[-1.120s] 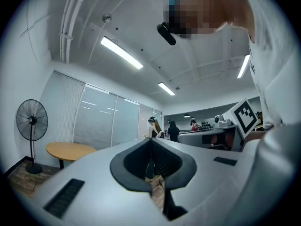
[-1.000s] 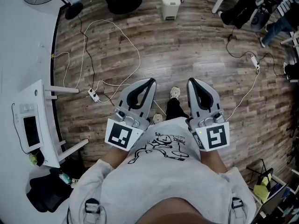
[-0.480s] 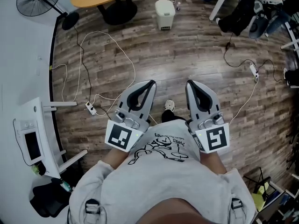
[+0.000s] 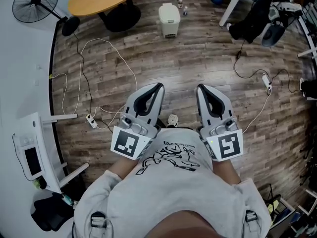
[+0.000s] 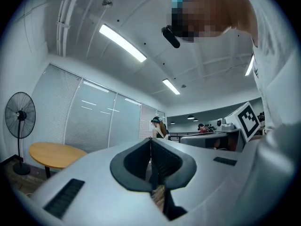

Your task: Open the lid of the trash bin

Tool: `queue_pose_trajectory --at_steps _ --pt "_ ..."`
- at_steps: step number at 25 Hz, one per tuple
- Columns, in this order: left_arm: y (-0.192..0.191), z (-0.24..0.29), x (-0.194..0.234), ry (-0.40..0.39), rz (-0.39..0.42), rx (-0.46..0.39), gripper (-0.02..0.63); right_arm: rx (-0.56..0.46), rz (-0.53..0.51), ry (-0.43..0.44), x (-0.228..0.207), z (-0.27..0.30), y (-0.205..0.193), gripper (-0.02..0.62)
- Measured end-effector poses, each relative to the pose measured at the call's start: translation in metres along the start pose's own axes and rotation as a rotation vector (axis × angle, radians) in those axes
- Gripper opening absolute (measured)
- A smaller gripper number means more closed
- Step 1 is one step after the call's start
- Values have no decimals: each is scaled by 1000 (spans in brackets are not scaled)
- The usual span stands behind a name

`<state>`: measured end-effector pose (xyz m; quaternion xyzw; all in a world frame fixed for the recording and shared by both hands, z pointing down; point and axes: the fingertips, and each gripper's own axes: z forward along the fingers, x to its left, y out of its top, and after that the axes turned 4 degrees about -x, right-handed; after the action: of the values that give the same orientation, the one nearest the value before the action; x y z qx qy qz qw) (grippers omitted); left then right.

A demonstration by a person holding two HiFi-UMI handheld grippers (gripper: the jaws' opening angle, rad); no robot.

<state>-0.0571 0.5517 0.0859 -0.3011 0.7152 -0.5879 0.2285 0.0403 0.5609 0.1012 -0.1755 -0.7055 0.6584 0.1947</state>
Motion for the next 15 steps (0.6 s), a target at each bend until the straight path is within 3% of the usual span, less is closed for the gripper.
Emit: queue_pose_trajectory --at_steps 4,15 --pt "-1 22 1 -24 4 -17 18 14 10 -4 -20 10 -6 5" --pt "-31 72 45 -8 -8 46 19 46 26 4 -59 66 -27 5"
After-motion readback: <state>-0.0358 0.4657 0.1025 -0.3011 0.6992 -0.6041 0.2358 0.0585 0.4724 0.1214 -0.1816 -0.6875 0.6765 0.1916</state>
